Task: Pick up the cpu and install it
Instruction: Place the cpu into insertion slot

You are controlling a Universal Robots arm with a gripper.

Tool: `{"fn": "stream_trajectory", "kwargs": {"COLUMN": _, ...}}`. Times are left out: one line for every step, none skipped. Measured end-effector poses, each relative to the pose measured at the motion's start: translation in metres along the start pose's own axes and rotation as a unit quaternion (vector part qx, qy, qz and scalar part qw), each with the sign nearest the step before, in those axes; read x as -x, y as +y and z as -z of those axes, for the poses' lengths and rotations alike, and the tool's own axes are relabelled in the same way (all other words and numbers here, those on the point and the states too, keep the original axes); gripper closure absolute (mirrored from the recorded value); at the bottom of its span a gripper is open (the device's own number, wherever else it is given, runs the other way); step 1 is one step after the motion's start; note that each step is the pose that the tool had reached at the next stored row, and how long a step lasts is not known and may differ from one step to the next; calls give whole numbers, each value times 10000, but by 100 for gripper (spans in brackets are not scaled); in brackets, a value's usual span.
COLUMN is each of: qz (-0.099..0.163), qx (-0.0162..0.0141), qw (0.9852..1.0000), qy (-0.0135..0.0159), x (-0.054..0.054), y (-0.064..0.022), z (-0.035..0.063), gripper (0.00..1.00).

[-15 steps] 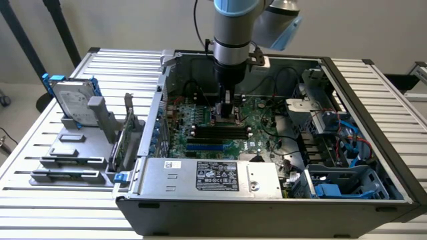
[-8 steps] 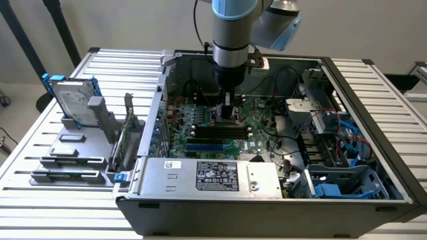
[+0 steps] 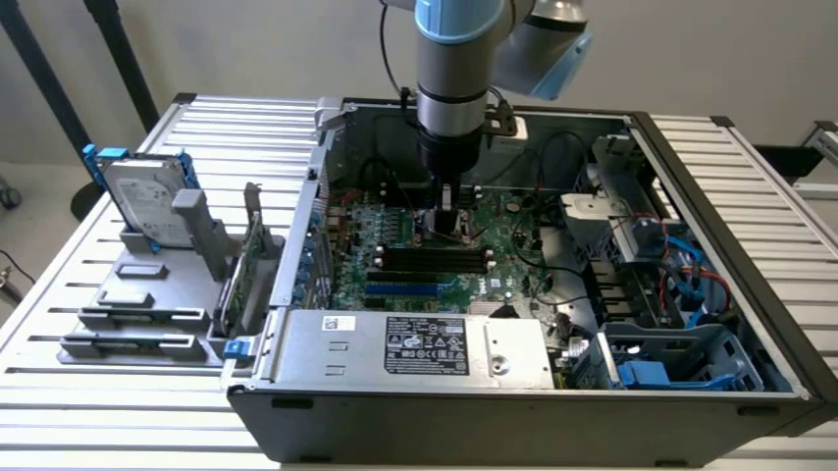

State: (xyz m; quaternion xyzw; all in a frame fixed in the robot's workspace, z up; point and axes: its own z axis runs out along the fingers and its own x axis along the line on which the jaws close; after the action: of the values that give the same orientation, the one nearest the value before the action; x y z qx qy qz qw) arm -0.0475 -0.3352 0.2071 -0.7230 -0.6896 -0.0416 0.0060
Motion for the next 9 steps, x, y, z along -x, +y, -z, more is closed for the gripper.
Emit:
{"fn": "stream_trajectory", "kwargs": {"qz": 1, "qx": 4, "qw": 10000, "qy": -7, "x": 0, "y": -1, "z": -3, "gripper": 45}}
{"fn": "stream_trajectory", "kwargs": {"qz": 1, "qx": 6, "qw": 10000, "qy": -13, "x": -1, "y": -2, "z": -4, "gripper": 45}}
{"fn": "stream_trajectory", "kwargs": {"qz": 2, "qx": 10, "qw": 10000, "qy": -25, "x": -2, "y": -4, "z": -6, "gripper": 45}}
{"fn": "stream_trajectory", "kwargs": {"qz": 3, "qx": 17, "qw": 10000, "qy": -45, "x": -3, "y": -6, "z": -7, "gripper": 45}}
{"fn": "stream_trajectory", "kwargs": {"qz": 5, "qx": 24, "qw": 10000, "qy": -69, "x": -5, "y": -9, "z": -10, "gripper": 45}}
{"fn": "stream_trajectory", "kwargs": {"qz": 7, "qx": 31, "qw": 10000, "qy": -91, "x": -9, "y": -10, "z": -12, "gripper": 45}}
{"fn": "stream_trajectory", "kwargs": {"qz": 9, "qx": 37, "qw": 9999, "qy": -103, "x": -15, "y": -10, "z": -14, "gripper": 45}}
{"fn": "stream_trajectory", "kwargs": {"qz": 11, "qx": 43, "qw": 9999, "qy": -108, "x": -20, "y": -11, "z": -15, "gripper": 45}}
{"fn": "stream_trajectory", "kwargs": {"qz": 14, "qx": 49, "qw": 9999, "qy": -111, "x": -24, "y": -12, "z": -15, "gripper": 45}}
